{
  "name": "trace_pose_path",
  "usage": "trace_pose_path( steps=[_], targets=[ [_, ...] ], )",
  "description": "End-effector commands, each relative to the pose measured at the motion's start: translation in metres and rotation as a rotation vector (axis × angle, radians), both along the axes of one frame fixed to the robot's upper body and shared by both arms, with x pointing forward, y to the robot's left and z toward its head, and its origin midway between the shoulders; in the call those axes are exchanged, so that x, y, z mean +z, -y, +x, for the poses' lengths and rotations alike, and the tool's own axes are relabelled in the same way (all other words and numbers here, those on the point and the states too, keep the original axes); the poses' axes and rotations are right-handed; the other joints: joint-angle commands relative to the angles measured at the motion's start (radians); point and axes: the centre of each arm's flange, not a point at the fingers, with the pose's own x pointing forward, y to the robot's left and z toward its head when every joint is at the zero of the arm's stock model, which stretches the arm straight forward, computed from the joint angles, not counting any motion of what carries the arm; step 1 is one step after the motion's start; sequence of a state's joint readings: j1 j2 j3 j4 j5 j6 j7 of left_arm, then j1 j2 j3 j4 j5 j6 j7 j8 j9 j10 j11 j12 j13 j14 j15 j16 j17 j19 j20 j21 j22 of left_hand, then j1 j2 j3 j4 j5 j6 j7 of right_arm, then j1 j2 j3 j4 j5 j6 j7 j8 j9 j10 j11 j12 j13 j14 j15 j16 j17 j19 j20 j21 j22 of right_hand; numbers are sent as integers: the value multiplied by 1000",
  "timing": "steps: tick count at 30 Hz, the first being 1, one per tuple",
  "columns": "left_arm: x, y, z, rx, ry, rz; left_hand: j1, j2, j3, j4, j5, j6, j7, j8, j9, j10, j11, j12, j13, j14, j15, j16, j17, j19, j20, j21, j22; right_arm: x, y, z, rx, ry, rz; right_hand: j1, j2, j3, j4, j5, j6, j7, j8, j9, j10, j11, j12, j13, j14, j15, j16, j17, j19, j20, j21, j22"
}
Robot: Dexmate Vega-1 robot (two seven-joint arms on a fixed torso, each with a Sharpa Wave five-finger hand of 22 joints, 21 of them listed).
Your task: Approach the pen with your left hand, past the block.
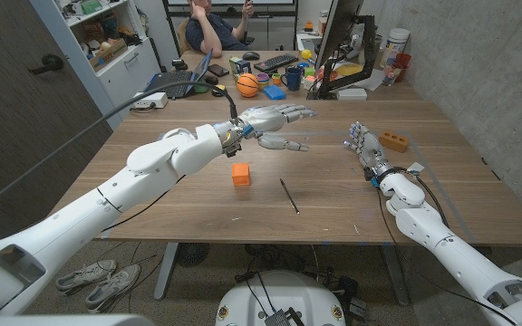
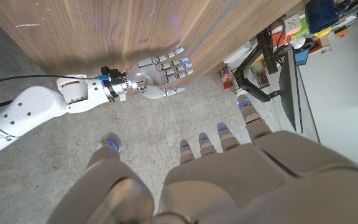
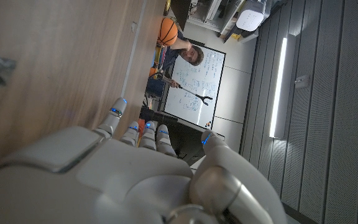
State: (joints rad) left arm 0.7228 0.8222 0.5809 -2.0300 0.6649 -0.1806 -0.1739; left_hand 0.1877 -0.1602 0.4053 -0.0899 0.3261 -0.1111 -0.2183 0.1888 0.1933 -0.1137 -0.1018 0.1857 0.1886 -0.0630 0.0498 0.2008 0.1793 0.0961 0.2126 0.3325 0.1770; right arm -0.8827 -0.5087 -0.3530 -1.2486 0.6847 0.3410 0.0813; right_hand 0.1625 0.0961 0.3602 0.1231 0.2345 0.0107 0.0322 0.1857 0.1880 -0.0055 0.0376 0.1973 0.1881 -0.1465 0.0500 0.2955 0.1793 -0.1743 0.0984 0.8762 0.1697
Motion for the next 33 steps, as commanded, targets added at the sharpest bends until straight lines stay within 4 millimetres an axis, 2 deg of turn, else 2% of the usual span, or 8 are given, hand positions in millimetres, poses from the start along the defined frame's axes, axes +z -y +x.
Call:
trace_pose_path(
  steps=[1, 19, 33],
  targets=[
    [-12, 7, 6, 9, -63, 71, 15, -3, 2, -9, 9, -12, -2, 6, 2, -10, -1, 2, 1, -6, -4, 0, 2, 8, 2, -3, 2, -2, 0, 1, 6, 0, 6, -10, -4, -7, 5, -2, -5, 5, 2, 4, -2, -2, 0, 3, -3, 5, 0, 4, -70, 7, -4, 6],
    [-34, 16, 19, 33, -166, 176, 40, -15, -14, -30, 8, -33, -2, 4, 2, -16, 6, 3, 1, -11, -14, -3, 2, 14, 2, -16, 2, -4, -1, 1, 5, -5, 6, -33, -7, -21, 20, -2, -7, 7, 2, 4, -2, 4, 0, 4, -4, 7, -3, 7, -72, 7, -14, 6],
    [-39, 14, 22, 71, -199, 235, 61, -18, -25, -44, 8, -45, -2, 5, 2, -16, 13, 5, 1, -14, -16, -4, 2, 12, 1, -27, 2, -8, -2, 0, 7, -10, 5, -41, -7, -26, 23, 1, -9, 8, 2, 4, -3, 4, -1, 4, -3, 7, -6, 6, -70, 7, -20, 6]
  ],
)
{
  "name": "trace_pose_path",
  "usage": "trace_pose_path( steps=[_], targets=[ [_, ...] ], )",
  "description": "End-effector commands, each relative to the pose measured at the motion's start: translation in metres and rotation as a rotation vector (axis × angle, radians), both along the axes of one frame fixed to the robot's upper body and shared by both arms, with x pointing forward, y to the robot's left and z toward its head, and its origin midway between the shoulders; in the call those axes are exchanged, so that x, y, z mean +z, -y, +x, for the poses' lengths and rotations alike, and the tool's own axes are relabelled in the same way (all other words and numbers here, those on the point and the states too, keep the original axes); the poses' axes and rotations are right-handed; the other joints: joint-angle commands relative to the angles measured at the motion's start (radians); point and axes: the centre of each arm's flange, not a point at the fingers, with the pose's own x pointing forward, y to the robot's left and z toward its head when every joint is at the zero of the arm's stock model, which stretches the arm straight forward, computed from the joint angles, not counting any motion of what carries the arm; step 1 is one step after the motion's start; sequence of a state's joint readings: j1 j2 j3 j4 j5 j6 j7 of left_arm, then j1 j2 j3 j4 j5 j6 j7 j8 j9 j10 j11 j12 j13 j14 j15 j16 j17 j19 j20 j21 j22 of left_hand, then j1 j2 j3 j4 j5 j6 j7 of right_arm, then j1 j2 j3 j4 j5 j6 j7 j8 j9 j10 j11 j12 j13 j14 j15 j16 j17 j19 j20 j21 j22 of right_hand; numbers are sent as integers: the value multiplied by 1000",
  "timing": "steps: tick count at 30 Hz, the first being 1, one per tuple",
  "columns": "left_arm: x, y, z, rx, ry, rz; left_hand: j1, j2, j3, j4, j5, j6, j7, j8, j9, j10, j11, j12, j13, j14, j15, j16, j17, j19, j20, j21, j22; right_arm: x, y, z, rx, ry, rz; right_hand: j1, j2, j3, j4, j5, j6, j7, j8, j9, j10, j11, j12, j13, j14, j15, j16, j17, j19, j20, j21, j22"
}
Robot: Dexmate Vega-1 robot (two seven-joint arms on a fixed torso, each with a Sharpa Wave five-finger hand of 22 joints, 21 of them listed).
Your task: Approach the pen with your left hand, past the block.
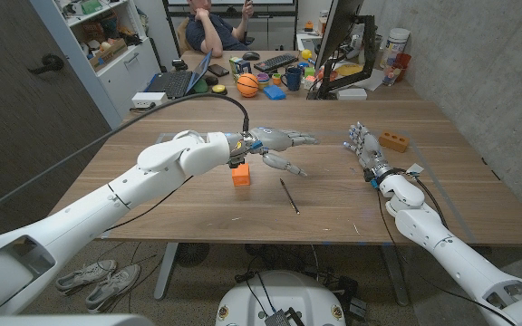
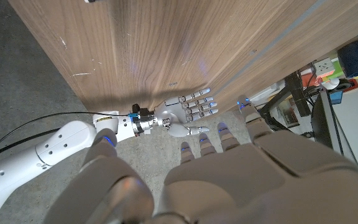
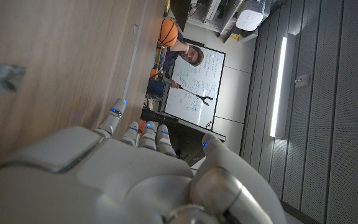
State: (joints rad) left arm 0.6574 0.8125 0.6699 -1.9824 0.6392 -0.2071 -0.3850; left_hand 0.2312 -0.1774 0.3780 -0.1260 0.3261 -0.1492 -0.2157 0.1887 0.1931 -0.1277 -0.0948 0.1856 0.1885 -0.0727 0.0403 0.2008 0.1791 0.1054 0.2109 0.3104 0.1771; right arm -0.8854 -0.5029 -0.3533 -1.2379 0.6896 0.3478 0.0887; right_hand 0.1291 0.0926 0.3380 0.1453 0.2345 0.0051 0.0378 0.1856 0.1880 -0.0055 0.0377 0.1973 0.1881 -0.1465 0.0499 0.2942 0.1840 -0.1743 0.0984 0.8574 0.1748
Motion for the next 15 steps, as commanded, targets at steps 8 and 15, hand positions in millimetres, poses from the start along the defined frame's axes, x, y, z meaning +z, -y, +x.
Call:
trace_pose_path(
  steps=[8, 15],
  targets=[
    [-14, -1, 8, 53, -74, 82, 30, -1, -4, -15, 8, -14, -4, 6, 3, -5, 9, 4, 2, -8, -6, -5, 2, 1, 2, -11, 2, -4, -2, -1, 2, -6, -1, -11, -3, -6, 3, 2, -4, 3, 2, 4, -2, 2, -1, 4, -2, 7, -6, 1, -70, 8, -5, 1],
    [-23, -2, 12, 69, -101, 104, 42, -1, -9, -21, 7, -18, -4, 7, 3, -7, 13, 4, 2, -7, -5, -4, 2, 1, 3, -16, 2, -5, -3, -1, 2, -8, -1, -15, -4, -9, 4, 3, -4, 3, 3, 4, -1, 4, -1, 4, -2, 7, -7, 1, -69, 8, -8, 1]
  ],
)
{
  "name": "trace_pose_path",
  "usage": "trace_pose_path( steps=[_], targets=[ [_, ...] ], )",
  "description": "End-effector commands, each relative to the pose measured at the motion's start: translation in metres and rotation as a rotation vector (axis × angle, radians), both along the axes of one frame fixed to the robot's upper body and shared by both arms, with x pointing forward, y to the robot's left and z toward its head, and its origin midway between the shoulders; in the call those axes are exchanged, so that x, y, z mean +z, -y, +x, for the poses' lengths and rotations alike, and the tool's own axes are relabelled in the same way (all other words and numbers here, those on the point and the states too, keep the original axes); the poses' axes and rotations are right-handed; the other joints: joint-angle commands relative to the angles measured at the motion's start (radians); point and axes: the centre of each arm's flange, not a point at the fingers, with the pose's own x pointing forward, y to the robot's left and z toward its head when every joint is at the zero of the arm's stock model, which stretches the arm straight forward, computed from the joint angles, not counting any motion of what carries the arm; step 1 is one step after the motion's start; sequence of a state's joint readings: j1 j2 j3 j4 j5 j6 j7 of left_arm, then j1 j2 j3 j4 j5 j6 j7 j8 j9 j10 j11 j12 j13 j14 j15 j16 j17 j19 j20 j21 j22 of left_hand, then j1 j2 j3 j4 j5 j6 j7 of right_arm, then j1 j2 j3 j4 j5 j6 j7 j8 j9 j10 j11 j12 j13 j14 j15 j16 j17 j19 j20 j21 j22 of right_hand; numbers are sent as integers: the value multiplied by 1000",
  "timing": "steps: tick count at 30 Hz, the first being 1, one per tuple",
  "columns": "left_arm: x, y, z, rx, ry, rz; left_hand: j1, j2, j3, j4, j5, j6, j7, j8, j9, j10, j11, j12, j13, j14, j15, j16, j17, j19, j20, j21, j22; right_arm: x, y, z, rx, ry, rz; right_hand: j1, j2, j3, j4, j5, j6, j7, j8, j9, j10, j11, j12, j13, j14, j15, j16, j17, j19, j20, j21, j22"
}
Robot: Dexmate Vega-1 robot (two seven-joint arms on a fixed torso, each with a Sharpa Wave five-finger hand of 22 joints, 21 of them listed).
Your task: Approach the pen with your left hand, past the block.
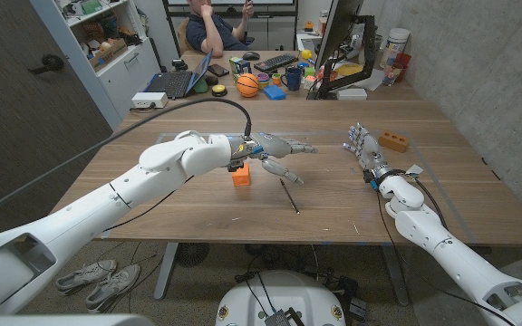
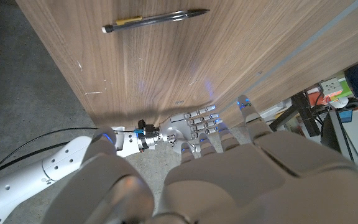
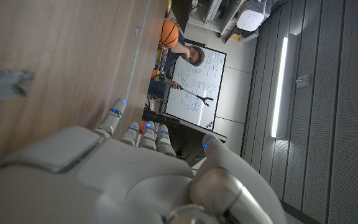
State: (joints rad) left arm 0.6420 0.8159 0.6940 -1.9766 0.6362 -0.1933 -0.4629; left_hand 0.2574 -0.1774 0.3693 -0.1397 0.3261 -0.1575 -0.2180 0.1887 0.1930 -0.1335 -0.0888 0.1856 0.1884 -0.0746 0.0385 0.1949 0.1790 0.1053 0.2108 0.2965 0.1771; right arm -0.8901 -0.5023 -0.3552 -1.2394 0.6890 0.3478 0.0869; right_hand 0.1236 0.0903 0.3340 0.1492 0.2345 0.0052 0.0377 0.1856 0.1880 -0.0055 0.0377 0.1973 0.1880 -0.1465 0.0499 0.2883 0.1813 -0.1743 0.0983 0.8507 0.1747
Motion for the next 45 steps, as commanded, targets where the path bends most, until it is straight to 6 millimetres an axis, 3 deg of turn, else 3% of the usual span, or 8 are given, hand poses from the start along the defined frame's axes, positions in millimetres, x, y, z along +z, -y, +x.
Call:
trace_pose_path(
  steps=[1, 18, 25, 45],
  targets=[
    [-13, -2, 6, 32, -54, 44, 17, -1, -1, -8, 7, -11, -2, 7, 3, -2, 6, 4, 2, -5, -3, 2, 2, 2, 3, -3, 2, -2, -2, 0, 2, -4, -1, -10, -2, -5, 0, 3, -4, 3, 3, 4, -1, 4, -1, 4, -2, 6, -1, 4, -69, 9, -2, 1],
    [-29, -2, 7, 48, -82, 94, 66, 2, -15, -24, 9, -28, -2, 9, 4, 0, 14, 7, 2, 5, -6, 4, 2, 15, 1, -14, 3, -7, -3, -2, 2, -10, 2, -17, -2, -11, 2, 6, -4, 5, 3, 3, 0, 4, -1, 4, -2, 7, -5, 3, -67, 8, -9, 1],
    [-32, -3, 7, 51, -80, 102, 121, 19, -13, -31, 15, -28, -2, 17, 6, 7, -3, 10, 2, 9, -25, 4, 1, 24, -10, -25, 3, -7, -4, -3, 1, -7, 2, -20, -3, -13, 3, 7, -4, 5, 3, 3, -1, 2, -1, 4, 0, 7, -6, 3, -66, 9, -12, 2],
    [-33, -8, 4, 61, -73, 113, 226, 37, -9, -32, 27, -6, -2, 35, 10, 16, -6, 11, 2, 15, -41, 4, 0, 34, -20, -48, 3, -8, -8, -3, 0, -11, 0, -28, -4, -19, 4, 9, -3, 7, 4, 3, 0, 5, -1, 4, 1, 6, -9, 3, -65, 9, -21, 2]
  ],
)
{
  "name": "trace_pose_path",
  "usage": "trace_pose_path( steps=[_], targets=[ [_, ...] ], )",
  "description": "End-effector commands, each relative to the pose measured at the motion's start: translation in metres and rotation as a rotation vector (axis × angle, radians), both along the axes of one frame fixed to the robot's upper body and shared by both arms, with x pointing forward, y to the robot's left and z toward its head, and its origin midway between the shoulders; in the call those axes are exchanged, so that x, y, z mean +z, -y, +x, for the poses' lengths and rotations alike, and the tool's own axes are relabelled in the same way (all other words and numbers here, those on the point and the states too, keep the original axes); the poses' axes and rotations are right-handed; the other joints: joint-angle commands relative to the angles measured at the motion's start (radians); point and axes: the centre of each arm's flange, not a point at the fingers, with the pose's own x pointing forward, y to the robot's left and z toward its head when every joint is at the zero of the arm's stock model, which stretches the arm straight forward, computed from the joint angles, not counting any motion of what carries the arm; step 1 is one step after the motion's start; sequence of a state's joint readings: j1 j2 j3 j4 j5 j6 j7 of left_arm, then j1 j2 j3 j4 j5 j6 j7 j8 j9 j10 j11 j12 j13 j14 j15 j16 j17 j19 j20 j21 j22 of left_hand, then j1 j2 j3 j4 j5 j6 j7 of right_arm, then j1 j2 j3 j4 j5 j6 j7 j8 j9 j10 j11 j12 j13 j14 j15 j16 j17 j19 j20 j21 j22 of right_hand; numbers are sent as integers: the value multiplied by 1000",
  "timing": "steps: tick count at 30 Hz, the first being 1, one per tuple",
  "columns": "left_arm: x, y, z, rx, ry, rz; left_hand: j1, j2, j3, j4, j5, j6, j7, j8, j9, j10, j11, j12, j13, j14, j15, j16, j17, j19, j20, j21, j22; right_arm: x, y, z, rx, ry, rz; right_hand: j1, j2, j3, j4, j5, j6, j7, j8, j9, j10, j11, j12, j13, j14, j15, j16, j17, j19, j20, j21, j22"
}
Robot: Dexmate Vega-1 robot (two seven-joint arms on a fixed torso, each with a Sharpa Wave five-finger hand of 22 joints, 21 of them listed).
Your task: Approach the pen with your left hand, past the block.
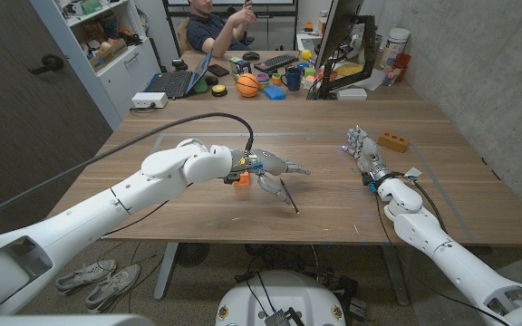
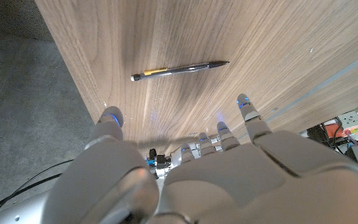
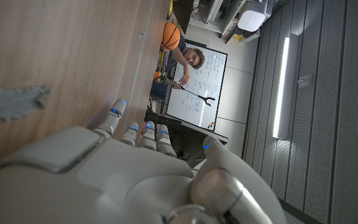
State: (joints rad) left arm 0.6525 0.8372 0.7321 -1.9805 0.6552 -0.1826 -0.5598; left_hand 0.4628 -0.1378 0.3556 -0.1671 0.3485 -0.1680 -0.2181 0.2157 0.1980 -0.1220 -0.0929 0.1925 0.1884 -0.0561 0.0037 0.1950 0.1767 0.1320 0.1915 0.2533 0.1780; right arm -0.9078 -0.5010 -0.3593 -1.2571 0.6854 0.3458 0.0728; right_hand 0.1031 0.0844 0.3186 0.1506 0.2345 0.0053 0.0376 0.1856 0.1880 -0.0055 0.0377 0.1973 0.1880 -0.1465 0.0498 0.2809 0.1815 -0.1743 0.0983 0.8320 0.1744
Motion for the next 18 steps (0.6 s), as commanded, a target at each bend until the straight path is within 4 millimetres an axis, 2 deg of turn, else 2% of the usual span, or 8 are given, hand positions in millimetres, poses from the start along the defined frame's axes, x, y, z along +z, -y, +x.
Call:
trace_pose_path(
  steps=[1, 18],
  targets=[
    [0, -4, -1, 8, 7, 5, 23, -2, 4, -4, 5, 5, -2, 8, 5, 5, -3, 4, 2, -3, -7, 4, 3, 8, -1, -5, 3, -1, -3, 0, -1, -2, -2, -7, 2, -4, 3, 9, -3, 7, 4, 3, 0, 5, -1, 4, 1, 6, -2, 2, -65, 8, -2, 2],
    [3, -11, 1, -1, 16, 2, 60, -1, -2, 1, 7, 15, -3, 13, 6, 0, -6, 1, 2, -7, -9, 2, 3, 9, -1, -17, 3, 1, -9, 0, -10, -3, -6, -10, 2, -7, 1, 12, -4, 7, 4, 3, 0, 4, -2, 4, 2, 7, -5, 2, -62, 9, -9, 2]
  ],
)
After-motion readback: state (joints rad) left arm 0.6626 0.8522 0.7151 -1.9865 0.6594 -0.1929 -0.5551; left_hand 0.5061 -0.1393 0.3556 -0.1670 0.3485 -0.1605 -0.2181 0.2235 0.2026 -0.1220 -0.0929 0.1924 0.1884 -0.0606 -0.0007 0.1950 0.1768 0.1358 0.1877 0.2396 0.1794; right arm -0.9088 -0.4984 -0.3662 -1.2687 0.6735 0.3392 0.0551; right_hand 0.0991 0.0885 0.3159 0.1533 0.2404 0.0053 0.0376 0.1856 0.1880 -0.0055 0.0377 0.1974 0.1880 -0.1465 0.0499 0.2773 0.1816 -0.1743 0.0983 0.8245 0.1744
